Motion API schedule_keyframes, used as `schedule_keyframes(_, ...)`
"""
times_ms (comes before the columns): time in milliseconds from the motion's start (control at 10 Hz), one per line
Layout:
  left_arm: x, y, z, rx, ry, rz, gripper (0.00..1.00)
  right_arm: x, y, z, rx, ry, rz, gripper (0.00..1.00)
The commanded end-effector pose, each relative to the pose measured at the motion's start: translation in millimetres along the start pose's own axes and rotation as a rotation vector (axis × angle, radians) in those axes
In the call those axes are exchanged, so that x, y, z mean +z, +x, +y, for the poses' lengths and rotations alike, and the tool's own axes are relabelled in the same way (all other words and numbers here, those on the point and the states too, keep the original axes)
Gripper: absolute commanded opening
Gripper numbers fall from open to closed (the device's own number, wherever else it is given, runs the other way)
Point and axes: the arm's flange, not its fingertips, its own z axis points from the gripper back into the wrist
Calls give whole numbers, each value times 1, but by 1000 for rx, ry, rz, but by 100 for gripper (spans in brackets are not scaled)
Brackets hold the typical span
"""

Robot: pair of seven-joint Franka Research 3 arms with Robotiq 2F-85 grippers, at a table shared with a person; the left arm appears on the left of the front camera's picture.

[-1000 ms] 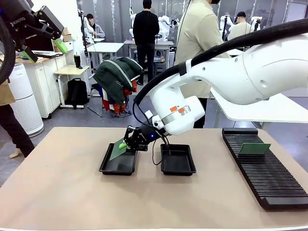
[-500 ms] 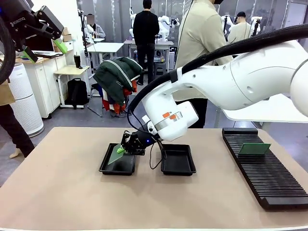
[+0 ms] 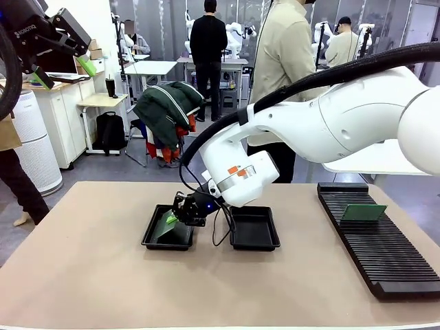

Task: Inspect and transfer BCBs to ESD trays.
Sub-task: Pick up the Blank PCB from the PCB Rack and place it in the left ESD tray.

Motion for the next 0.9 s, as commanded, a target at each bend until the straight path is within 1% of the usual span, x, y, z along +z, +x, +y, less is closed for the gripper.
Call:
schedule_keyframes(0,-1,0,2,4,0,2,100,-9,2,2,-12,-18,-15,3)
schedule_keyframes(400,-1,0,2,4,0,2,100,-10,4,0,-35,-32,-4,3)
schedule_keyframes(500,-1,0,2,4,0,2,100,-7,0,-5,-8,-7,9,3)
schedule_keyframes(800,-1,0,2,4,0,2,100,-7,0,-5,-8,-7,9,3)
